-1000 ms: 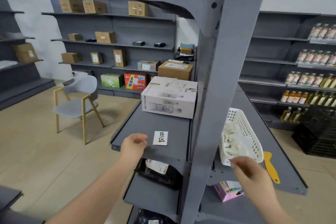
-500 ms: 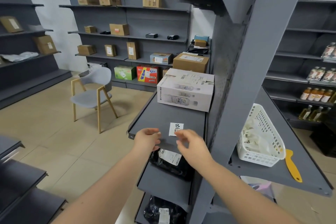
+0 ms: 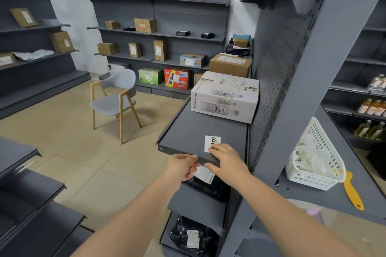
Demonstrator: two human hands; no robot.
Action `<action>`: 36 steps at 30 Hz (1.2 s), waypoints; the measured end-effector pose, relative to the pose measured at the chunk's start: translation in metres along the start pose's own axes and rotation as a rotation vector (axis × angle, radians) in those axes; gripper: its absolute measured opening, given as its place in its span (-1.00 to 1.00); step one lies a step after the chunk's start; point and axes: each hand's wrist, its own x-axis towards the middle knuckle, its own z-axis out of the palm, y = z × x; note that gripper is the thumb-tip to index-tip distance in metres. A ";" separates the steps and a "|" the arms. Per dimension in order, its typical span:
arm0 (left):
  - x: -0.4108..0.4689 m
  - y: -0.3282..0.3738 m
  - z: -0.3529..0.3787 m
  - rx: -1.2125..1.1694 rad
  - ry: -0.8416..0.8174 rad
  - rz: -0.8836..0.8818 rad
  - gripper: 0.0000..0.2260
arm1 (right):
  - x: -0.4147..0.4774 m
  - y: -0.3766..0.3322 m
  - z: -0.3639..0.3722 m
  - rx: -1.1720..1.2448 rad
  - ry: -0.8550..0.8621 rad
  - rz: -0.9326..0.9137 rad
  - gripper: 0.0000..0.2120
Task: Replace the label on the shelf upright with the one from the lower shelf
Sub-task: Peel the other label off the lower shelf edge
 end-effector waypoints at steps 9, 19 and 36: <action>-0.003 -0.008 0.018 -0.020 -0.057 -0.123 -0.93 | -0.019 -0.004 0.008 0.007 0.097 -0.058 -0.61; -0.010 -0.013 0.019 -0.031 -0.101 -0.046 -0.90 | -0.032 -0.010 0.003 0.032 0.122 -0.052 -0.67; -0.058 0.009 0.031 0.158 -0.198 0.399 -0.82 | -0.062 -0.023 -0.053 0.262 0.347 0.001 -0.89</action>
